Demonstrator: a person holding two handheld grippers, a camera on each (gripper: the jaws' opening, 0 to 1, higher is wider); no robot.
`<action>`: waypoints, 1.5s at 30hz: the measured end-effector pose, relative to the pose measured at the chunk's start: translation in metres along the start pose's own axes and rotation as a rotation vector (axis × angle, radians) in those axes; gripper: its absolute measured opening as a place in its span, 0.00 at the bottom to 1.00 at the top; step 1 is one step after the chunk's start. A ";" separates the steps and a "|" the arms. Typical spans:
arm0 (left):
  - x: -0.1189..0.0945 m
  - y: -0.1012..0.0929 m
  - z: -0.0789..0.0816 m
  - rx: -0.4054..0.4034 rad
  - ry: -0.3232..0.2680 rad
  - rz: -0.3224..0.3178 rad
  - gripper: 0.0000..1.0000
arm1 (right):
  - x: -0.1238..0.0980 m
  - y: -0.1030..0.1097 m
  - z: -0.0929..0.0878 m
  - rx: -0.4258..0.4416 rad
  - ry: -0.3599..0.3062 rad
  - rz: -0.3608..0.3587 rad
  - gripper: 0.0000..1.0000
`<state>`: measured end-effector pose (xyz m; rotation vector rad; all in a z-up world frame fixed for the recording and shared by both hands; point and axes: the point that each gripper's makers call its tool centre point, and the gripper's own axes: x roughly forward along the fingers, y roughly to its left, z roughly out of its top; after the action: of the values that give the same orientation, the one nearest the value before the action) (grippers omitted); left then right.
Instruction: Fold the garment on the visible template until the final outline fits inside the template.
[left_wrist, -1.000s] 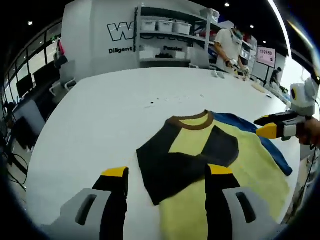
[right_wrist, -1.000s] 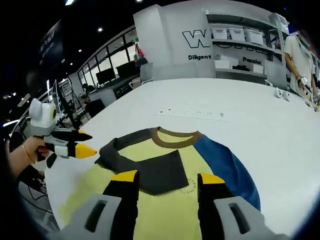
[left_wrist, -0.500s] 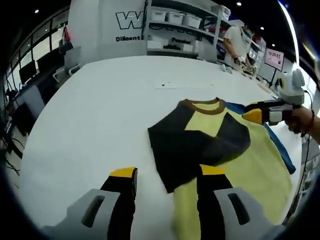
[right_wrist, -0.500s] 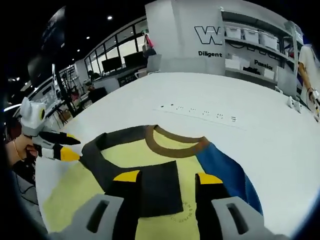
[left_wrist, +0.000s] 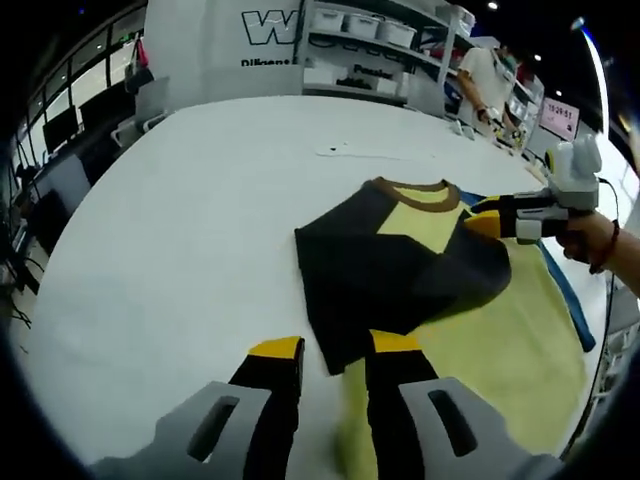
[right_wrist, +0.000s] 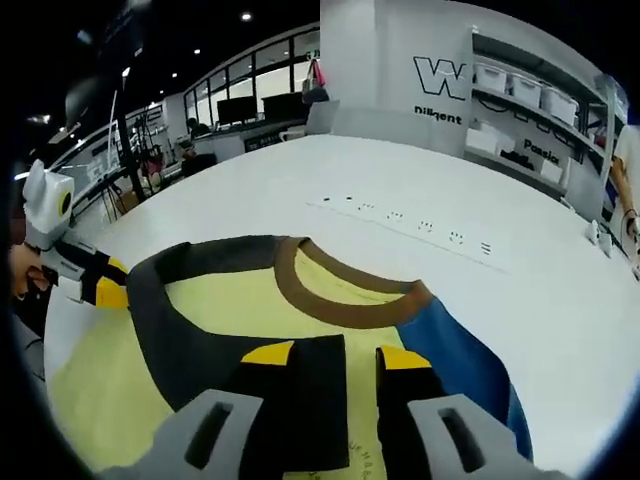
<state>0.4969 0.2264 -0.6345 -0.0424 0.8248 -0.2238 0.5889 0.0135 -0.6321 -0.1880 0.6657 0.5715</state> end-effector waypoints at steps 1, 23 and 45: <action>0.000 0.000 0.000 -0.001 0.003 -0.001 0.25 | 0.002 0.002 -0.001 -0.005 0.006 0.006 0.25; -0.001 -0.004 -0.002 0.064 0.011 0.000 0.05 | -0.027 -0.039 -0.012 -0.006 0.012 -0.180 0.00; -0.006 0.001 -0.005 0.079 0.056 -0.058 0.04 | -0.044 -0.046 -0.039 -0.033 0.110 -0.206 0.00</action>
<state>0.4895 0.2289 -0.6343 0.0142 0.8701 -0.3130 0.5659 -0.0574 -0.6349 -0.3165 0.7343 0.3763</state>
